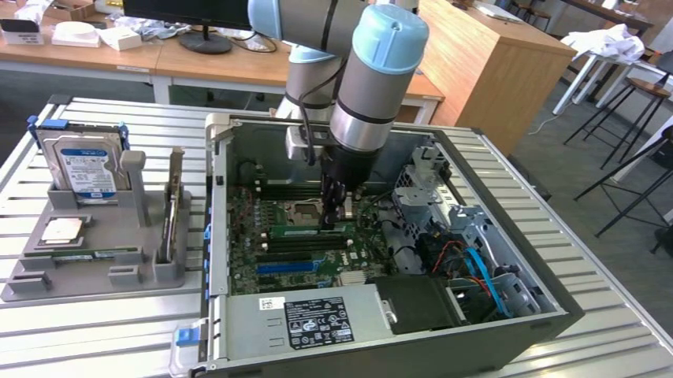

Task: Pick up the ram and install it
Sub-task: 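Insert the ram into the slot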

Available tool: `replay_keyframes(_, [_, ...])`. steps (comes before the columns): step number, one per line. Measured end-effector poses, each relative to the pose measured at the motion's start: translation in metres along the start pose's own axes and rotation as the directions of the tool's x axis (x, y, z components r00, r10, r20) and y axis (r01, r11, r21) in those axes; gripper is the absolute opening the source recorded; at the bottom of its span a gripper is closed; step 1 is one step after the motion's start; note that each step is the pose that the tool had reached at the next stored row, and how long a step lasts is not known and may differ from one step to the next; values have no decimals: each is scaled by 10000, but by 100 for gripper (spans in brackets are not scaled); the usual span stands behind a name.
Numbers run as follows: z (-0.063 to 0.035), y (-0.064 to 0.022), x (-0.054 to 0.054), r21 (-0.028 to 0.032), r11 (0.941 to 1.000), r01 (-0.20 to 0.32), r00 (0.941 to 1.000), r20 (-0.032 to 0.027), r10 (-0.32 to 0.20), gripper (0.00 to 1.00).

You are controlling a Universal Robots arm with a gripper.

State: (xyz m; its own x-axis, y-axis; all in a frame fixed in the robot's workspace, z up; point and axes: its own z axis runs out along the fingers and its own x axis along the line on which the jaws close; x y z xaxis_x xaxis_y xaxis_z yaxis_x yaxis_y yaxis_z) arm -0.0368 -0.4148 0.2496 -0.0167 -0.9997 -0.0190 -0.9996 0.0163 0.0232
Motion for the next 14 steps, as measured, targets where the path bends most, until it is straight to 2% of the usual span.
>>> replay_keyframes(14, [67, -1, 2, 0, 10000, 0, 10000, -2, 0, 11])
